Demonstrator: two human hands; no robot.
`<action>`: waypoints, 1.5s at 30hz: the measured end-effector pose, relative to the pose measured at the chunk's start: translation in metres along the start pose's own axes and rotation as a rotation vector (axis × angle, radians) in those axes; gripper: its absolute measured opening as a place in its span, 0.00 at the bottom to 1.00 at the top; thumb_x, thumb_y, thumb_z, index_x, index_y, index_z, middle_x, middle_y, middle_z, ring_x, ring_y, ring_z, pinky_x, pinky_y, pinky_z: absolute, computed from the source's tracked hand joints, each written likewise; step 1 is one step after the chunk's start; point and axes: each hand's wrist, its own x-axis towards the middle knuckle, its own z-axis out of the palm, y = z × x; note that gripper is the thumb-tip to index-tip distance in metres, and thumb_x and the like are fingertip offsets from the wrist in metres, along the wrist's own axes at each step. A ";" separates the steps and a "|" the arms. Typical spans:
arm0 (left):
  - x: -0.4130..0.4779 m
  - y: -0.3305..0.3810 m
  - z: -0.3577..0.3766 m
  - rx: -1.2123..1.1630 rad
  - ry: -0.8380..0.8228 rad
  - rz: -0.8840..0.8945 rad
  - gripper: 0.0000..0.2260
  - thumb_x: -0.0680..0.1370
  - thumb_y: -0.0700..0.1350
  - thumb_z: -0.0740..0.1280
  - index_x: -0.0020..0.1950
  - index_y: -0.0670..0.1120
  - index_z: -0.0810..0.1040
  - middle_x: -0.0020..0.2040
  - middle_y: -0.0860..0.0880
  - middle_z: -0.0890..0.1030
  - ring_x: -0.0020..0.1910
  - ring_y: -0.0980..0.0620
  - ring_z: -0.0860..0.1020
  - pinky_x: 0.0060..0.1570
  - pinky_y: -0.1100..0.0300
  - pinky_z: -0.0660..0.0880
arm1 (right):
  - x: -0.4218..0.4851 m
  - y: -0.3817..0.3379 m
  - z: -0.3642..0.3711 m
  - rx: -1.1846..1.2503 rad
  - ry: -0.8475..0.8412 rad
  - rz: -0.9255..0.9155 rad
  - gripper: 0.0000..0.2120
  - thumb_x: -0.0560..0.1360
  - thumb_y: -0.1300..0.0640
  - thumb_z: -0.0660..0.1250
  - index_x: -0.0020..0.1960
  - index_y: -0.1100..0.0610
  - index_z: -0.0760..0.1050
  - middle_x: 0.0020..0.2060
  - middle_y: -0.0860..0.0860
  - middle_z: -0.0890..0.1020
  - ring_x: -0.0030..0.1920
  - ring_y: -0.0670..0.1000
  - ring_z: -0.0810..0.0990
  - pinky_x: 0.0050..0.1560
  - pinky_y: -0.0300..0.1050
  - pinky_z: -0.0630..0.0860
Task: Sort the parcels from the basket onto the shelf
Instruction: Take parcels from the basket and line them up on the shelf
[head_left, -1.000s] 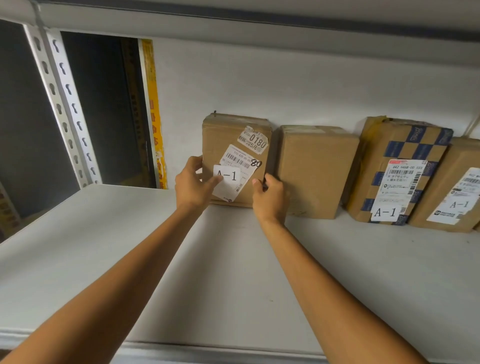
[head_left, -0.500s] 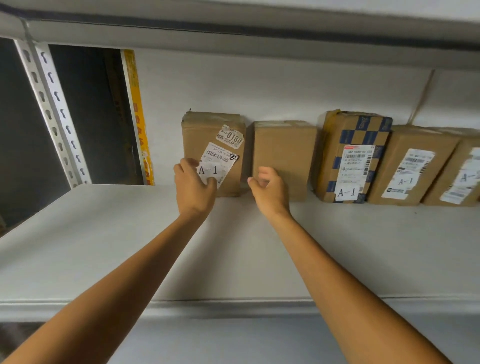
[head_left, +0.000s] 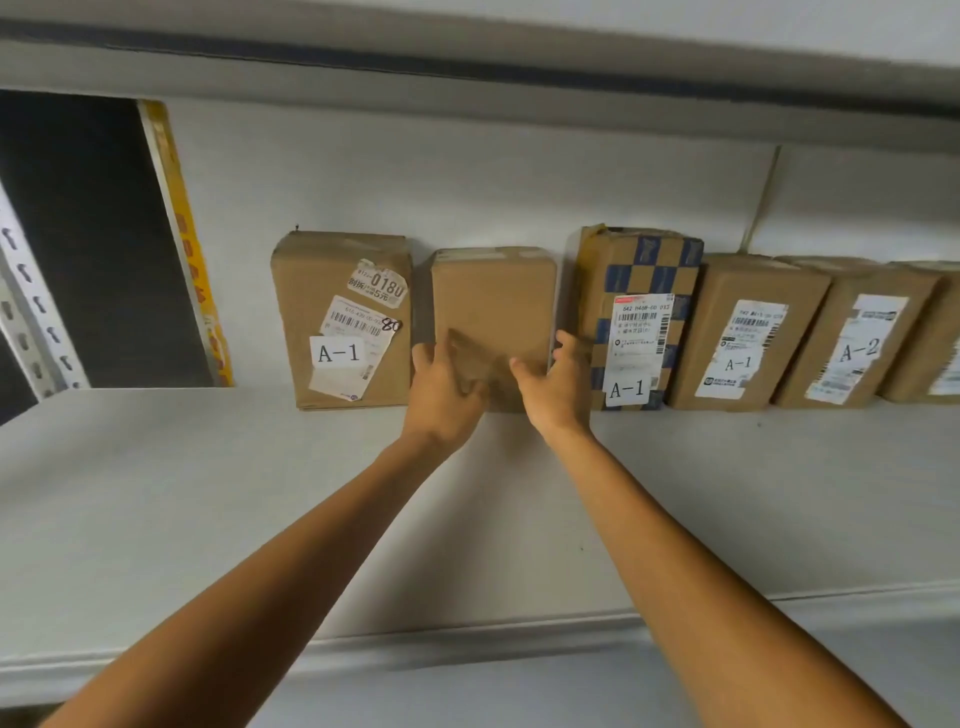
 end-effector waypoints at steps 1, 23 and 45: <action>0.001 -0.001 0.004 0.016 0.019 0.021 0.28 0.74 0.38 0.65 0.73 0.43 0.61 0.57 0.47 0.65 0.56 0.42 0.74 0.59 0.52 0.73 | 0.003 0.002 0.003 0.025 -0.029 0.003 0.32 0.73 0.53 0.72 0.72 0.57 0.64 0.67 0.55 0.73 0.66 0.56 0.72 0.64 0.54 0.73; -0.017 0.011 0.019 -0.129 0.102 -0.064 0.25 0.76 0.36 0.58 0.72 0.50 0.65 0.55 0.46 0.66 0.52 0.55 0.67 0.64 0.55 0.67 | 0.000 0.022 -0.012 0.029 -0.005 0.060 0.45 0.70 0.43 0.73 0.77 0.60 0.55 0.70 0.57 0.62 0.69 0.57 0.66 0.63 0.42 0.66; -0.037 0.006 -0.019 -0.252 -0.140 0.146 0.32 0.74 0.50 0.72 0.74 0.56 0.61 0.71 0.57 0.57 0.76 0.45 0.49 0.72 0.41 0.59 | -0.050 0.004 -0.052 0.134 -0.054 0.012 0.63 0.53 0.37 0.81 0.75 0.38 0.44 0.67 0.54 0.60 0.67 0.57 0.64 0.62 0.49 0.70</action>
